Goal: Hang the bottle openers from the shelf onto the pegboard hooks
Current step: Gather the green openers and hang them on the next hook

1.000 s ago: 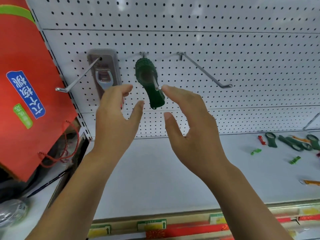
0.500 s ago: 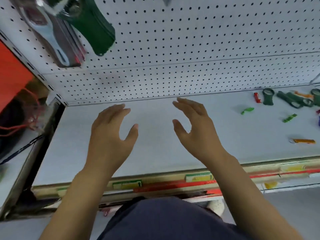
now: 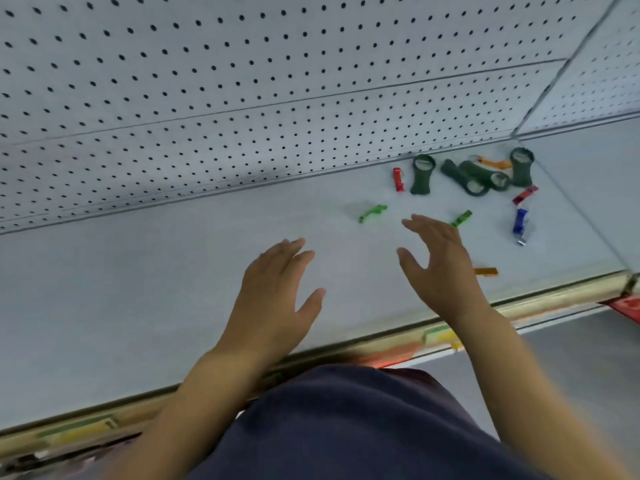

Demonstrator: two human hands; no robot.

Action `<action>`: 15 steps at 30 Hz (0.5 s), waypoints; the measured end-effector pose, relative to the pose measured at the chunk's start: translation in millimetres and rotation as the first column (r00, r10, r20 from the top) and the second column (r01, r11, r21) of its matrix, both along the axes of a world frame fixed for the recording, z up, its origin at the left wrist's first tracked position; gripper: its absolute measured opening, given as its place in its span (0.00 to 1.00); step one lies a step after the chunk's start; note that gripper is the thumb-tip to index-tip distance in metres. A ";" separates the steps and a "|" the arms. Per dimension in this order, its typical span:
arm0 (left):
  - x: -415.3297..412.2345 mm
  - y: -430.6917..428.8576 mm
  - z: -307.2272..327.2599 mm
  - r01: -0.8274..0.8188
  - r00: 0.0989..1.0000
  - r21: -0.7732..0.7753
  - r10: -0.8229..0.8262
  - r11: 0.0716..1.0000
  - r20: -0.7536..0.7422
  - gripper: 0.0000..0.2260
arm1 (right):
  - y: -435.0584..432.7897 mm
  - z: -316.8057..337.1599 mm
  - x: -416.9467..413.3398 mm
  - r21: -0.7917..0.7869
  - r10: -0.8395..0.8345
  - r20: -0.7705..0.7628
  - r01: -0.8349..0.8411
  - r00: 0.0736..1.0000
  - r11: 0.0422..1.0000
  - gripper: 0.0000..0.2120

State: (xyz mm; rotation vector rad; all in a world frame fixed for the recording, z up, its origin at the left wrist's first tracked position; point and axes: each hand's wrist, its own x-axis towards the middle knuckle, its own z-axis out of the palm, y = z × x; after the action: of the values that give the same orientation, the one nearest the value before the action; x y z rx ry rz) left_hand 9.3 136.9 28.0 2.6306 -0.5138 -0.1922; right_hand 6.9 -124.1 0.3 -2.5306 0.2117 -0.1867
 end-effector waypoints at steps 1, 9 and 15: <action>5.2 -14.4 -2.8 0.016 1.000 0.003 -0.016 1.000 0.014 0.25 | -19.1 -1.4 2.9 0.002 -0.025 -0.011 0.026 1.000 1.000 0.20; 49.2 -128.2 -17.8 0.172 0.985 0.118 -0.174 0.978 0.006 0.24 | -135.7 -12.2 39.0 0.023 -0.167 -0.121 0.171 0.979 0.985 0.20; 110.4 -195.4 -24.4 0.211 0.977 0.133 -0.211 0.968 -0.014 0.26 | -183.9 -18.0 92.4 0.033 -0.215 -0.169 0.223 0.962 0.974 0.22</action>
State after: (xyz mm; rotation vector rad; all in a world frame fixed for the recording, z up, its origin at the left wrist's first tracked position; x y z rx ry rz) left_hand 119.7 -58.5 3.6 2.7018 -0.8087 -0.3021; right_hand 99.3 -307.9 -17.7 -2.4685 0.5571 -0.0567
